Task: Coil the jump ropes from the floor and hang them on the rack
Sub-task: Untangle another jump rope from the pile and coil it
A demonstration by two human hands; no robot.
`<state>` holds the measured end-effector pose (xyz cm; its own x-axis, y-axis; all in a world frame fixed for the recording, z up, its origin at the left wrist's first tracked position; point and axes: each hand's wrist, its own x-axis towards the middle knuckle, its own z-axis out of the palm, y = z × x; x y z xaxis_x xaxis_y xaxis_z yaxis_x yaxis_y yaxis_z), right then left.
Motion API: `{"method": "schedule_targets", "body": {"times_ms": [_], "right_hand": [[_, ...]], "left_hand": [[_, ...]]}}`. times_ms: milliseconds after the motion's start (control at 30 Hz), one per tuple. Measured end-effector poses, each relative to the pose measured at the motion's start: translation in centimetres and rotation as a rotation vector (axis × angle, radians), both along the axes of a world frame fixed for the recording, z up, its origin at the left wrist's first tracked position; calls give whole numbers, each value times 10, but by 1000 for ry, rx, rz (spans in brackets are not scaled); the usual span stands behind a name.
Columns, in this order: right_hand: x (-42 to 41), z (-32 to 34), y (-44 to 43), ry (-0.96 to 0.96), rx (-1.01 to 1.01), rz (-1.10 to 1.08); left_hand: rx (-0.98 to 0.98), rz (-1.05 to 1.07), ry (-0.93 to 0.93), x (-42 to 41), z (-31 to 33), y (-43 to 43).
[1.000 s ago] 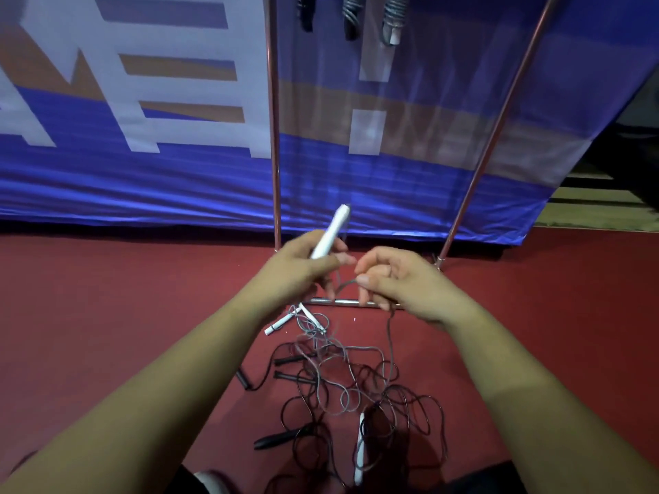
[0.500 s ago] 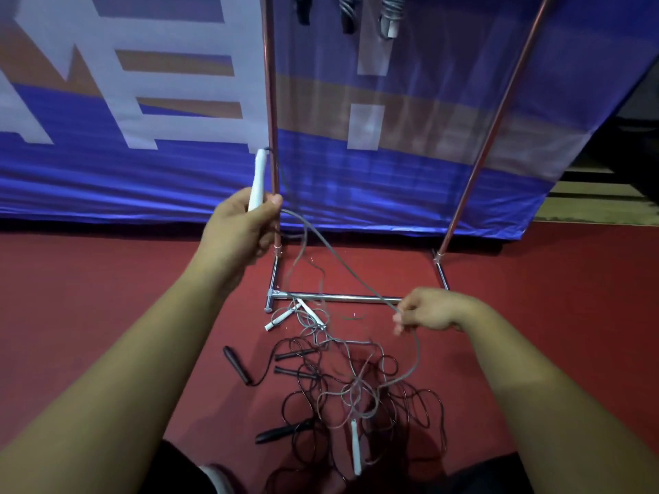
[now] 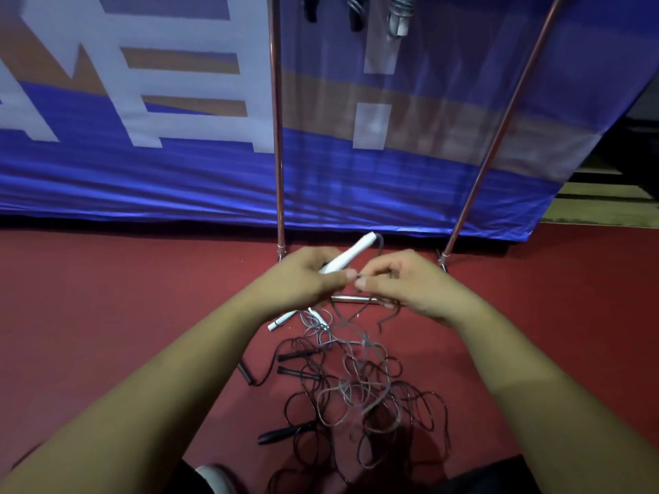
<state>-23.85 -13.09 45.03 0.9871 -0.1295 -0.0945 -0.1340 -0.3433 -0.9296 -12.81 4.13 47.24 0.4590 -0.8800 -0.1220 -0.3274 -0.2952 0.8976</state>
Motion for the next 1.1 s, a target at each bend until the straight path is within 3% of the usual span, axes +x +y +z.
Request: {"method": "schedule_targets", "body": {"times_ms": [133,233,300,367,433,600,700,767,867,1100], "right_hand": [[-4,-17,-21,160,-281,34],[-9,-33,-39,314,-330,39],[-9,-40,-46,325,-389,-2],[-7,-40,-46,282,-403,-93],[-4,-30,-38,208,-329,-151],[0,-4,-3,53,-238,-121],[0,7,3,-55,-57,-153],[-3,10,-1,-81,13,-127],[-11,6,-13,-3,-75,-17],[-15,-31,-45,358,-455,65]], "left_hand": [[-331,238,326,13,6,-2],[-473,312,470,26,11,3],[-373,449,299,33,8,5],[-158,589,-56,38,-2,7],[-67,595,-263,36,-7,7],[-130,258,77,2,-1,-7],[-33,42,112,-9,-6,-12],[12,31,76,-7,-7,-13],[-9,72,88,-3,-7,-14],[-406,245,534,9,3,-15]]}}
